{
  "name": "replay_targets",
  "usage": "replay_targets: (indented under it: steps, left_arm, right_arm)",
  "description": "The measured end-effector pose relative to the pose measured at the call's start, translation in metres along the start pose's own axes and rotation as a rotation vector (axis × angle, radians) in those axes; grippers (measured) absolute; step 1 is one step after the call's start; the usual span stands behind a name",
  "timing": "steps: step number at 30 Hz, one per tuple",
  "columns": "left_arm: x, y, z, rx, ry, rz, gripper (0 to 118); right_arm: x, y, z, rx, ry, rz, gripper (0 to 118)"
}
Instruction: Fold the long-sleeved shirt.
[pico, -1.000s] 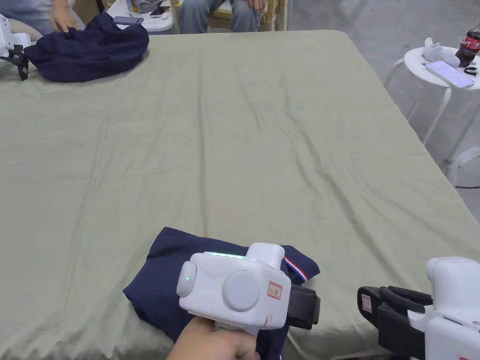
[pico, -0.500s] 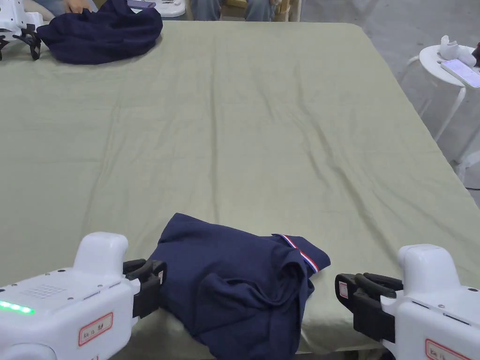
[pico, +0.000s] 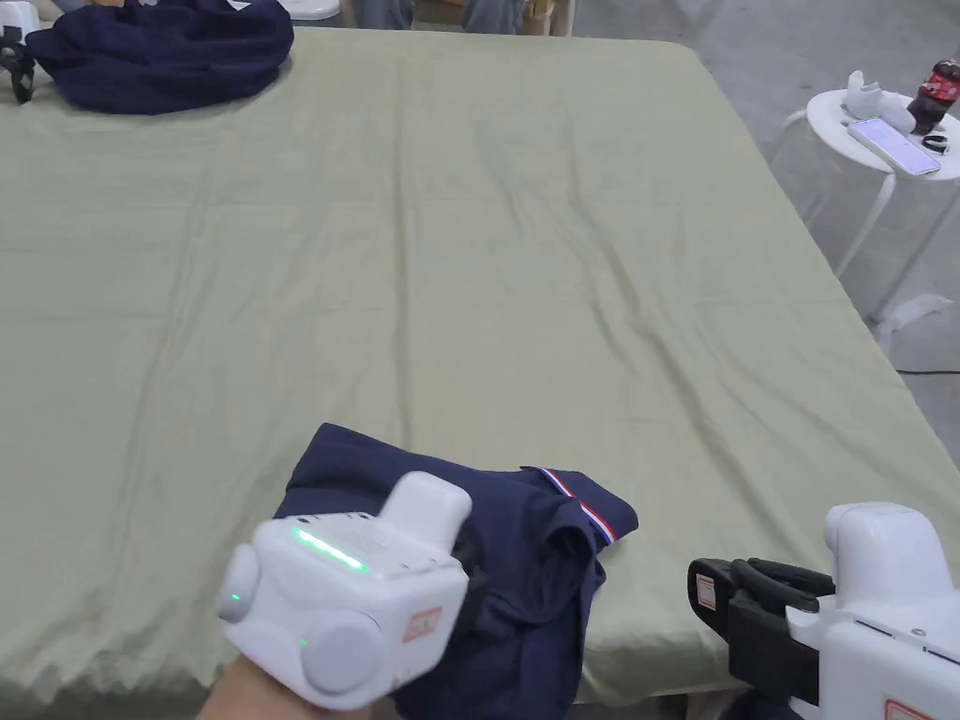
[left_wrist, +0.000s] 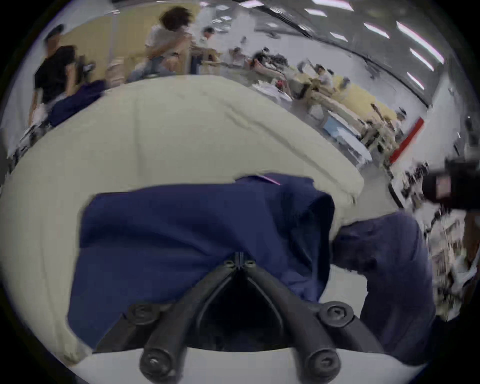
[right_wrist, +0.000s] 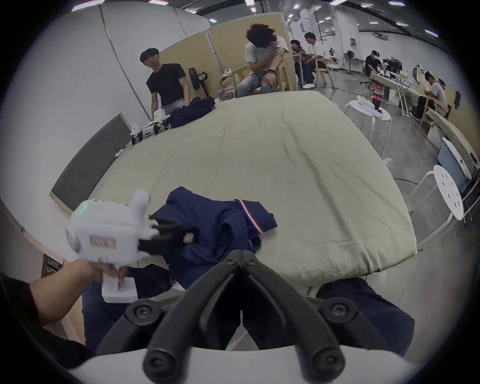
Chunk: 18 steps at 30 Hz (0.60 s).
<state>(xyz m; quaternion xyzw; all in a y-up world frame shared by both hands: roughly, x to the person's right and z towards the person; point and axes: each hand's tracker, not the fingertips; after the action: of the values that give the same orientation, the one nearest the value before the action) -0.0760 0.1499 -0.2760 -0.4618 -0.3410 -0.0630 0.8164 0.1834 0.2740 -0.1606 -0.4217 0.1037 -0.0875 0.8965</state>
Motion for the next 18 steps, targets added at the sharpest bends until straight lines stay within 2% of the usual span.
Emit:
replay_targets:
  steps: [3,5,9,12,14,18]
  left_arm:
    - [0.031,0.004,-0.022,-0.043,-0.094,-0.023,0]
    - [0.040,0.009,-0.042,-0.049,-0.070,-0.006,0]
    - [0.039,0.020,-0.074,-0.053,-0.165,0.099,0]
    - [0.054,0.027,-0.076,-0.049,-0.148,0.055,0]
    - [0.054,0.032,-0.064,-0.048,-0.154,0.053,0]
    - [0.025,0.026,0.008,0.118,-0.199,0.189,0]
  right_arm:
    - [0.006,-0.001,0.004,0.008,-0.009,-0.021,0]
    - [0.010,-0.003,0.004,0.011,-0.012,-0.036,0]
    - [0.013,-0.008,0.006,0.002,-0.018,-0.050,0]
    - [0.016,-0.012,0.004,-0.006,-0.028,-0.057,0]
    - [0.017,-0.013,0.001,-0.010,-0.033,-0.068,0]
    - [0.015,-0.011,-0.002,-0.001,-0.030,-0.070,0]
